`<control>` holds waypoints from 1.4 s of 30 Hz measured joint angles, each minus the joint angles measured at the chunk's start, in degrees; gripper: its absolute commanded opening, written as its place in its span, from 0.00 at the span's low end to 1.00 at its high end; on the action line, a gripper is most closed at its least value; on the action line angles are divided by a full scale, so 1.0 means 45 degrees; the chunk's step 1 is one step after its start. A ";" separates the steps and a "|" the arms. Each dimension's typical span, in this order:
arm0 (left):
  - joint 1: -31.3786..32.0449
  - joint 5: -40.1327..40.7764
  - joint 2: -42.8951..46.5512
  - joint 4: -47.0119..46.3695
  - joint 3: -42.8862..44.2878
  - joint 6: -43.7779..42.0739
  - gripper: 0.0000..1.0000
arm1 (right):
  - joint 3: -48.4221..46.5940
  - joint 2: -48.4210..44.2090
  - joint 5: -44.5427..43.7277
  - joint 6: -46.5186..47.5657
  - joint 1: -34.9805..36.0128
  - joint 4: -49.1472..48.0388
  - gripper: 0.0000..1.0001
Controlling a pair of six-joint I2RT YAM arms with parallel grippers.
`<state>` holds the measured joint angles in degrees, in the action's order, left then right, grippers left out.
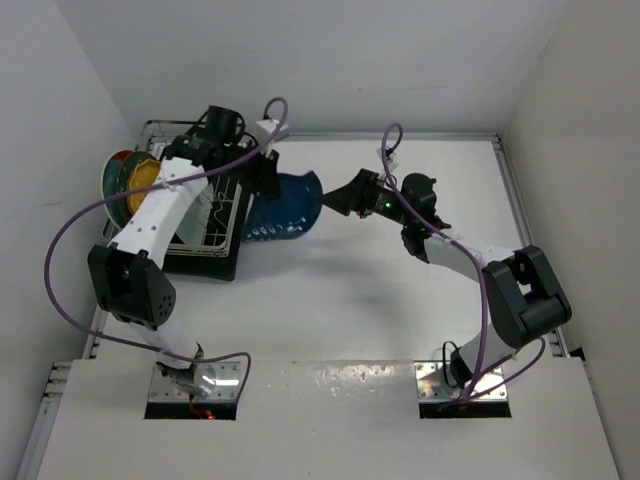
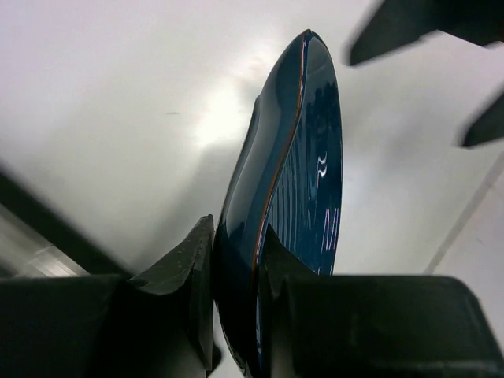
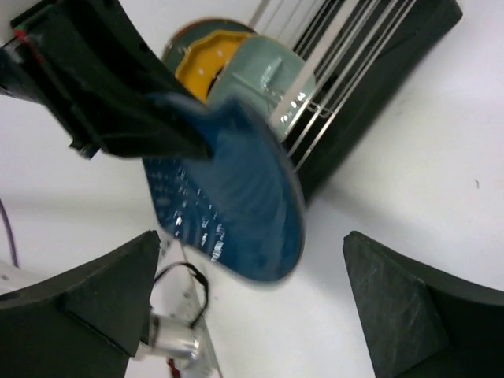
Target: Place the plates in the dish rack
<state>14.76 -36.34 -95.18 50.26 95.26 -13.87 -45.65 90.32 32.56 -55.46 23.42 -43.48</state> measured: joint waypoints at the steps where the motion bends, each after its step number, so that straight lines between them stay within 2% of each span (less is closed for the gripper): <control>1: -0.0219 0.0491 0.0005 0.0053 0.0355 0.0097 0.00 | -0.0107 0.0005 -0.0058 -0.0068 -0.0010 -0.0044 1.00; 3: -0.0714 0.1549 0.0015 0.0063 0.1030 0.0330 0.00 | -0.0189 0.0005 -0.0228 -0.0243 -0.0024 -0.0029 1.00; 9: -0.1768 0.7121 0.0452 -0.0180 0.2268 0.0845 0.00 | -0.0131 -0.0219 -0.1098 0.0267 -0.0015 0.1331 1.00; 13: -0.1982 1.0054 0.0874 -0.0418 0.1957 0.0787 0.00 | 0.0029 -0.0690 -0.1564 0.0821 -0.0015 0.2259 1.00; 18: -0.1972 1.2250 0.1083 -0.1166 0.0505 0.0549 0.00 | 0.0194 -0.1001 -0.1821 0.1205 -0.0005 0.2749 1.00; 24: -0.1972 1.3469 0.1078 -0.1870 -0.1054 0.0471 0.00 | 0.0510 -0.1078 -0.1914 0.1365 -0.0019 0.2909 1.00; 29: -0.1967 1.3818 0.1093 -0.2832 -0.2239 0.0520 0.00 | 0.0855 -0.1302 -0.1957 0.1394 -0.0092 0.3041 1.00; 37: -0.1982 1.3517 0.1491 -0.4425 -0.3832 0.0607 0.00 | 0.0879 -0.1418 -0.1996 0.1389 -0.0199 0.3011 1.00; 42: -0.2633 1.2400 0.1875 -0.5047 -0.4352 0.0865 0.00 | 0.0889 -0.1462 -0.1991 0.1389 -0.0277 0.3016 1.00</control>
<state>2.92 19.46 -86.74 27.55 75.68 -9.98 -41.65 83.74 23.59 -49.21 22.17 -29.91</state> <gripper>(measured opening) 0.232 0.996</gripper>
